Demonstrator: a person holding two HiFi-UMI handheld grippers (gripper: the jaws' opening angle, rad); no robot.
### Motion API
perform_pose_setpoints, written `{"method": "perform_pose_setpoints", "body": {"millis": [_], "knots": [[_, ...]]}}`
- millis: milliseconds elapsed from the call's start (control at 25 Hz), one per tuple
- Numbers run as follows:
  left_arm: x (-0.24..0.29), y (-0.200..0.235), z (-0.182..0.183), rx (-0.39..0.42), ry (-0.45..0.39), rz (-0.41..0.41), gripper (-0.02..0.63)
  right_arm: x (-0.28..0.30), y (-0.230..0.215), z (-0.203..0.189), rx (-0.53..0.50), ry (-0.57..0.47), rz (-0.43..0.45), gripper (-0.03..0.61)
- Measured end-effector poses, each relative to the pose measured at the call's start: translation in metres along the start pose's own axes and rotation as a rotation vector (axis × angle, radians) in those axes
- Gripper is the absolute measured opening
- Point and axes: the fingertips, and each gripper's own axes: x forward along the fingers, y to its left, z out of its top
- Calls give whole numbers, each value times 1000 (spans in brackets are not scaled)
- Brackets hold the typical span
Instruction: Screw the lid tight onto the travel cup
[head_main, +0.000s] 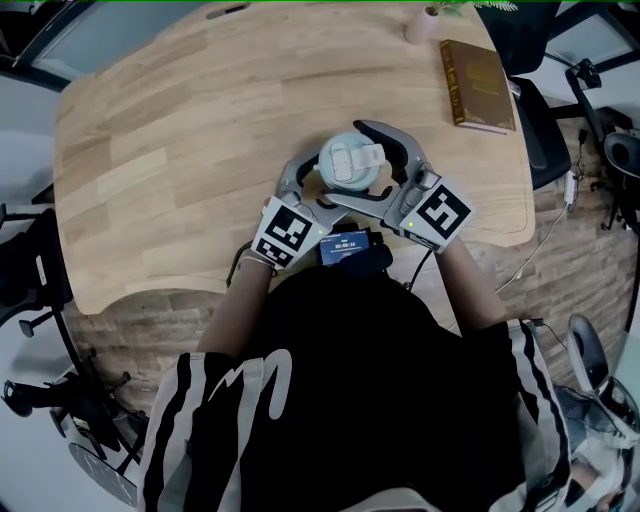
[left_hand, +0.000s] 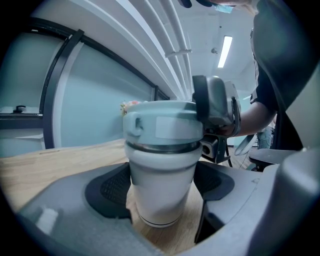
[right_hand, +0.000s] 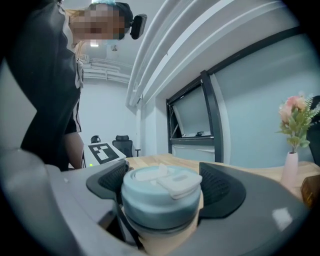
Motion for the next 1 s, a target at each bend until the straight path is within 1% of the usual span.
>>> {"method": "perform_pose_setpoints", "body": {"millis": [160, 440, 640, 760, 840, 1000], "knots": [[-1, 0, 0, -1, -2, 14, 400, 3, 1, 4, 26, 4, -61, 453], [-1, 1, 0, -7, -2, 50, 400, 3, 3, 5, 44, 29, -135, 453], [-2, 1, 1, -15, -13, 82, 402, -13, 2, -13, 76, 87, -173, 449], [-2, 2, 1, -21, -20, 105, 402, -22, 3, -16, 61, 104, -199, 381], [-3, 3, 1, -23, -22, 118, 402, -25, 6, -14, 54, 104, -218, 363], [-4, 3, 1, -28, -17, 140, 402, -27, 8, -14, 12, 123, -243, 357]]}}
